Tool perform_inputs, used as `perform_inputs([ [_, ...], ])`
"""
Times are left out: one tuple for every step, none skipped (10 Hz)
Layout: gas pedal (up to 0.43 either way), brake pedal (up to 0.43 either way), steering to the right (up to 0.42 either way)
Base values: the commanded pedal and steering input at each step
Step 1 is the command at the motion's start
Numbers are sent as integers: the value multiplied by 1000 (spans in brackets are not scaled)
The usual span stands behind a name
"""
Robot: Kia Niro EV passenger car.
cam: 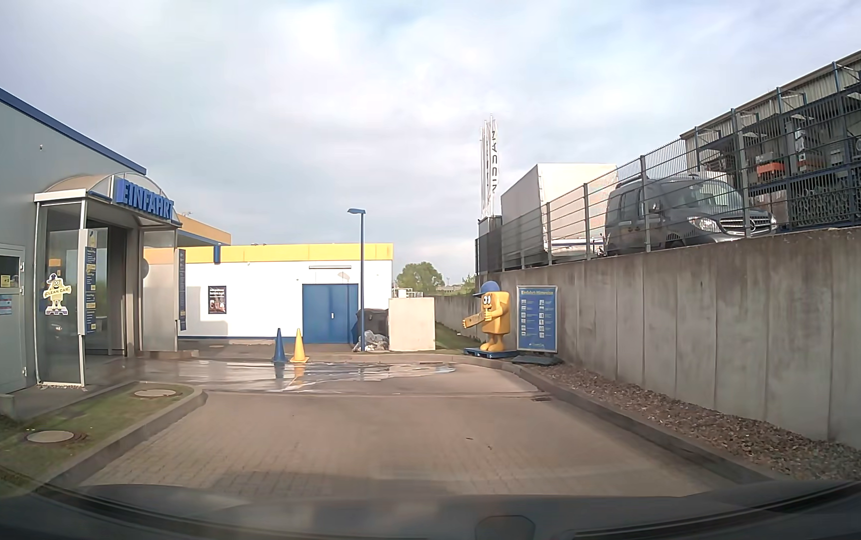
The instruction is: Follow the waypoints while adhering to traffic rules and regulations
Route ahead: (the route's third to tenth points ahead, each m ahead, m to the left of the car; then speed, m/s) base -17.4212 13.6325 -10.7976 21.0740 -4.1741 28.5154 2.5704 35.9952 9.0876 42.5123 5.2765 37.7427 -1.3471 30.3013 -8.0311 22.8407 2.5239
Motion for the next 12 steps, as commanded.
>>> perform_inputs([
  [0, 110, -25],
  [0, 98, -10],
  [0, 73, 10],
  [0, 49, 18],
  [0, 61, 15],
  [0, 79, 10],
  [0, 67, 9],
  [0, 43, 8],
  [0, 24, 8],
  [0, 37, 5],
  [0, 67, -4],
  [0, 91, -11],
])
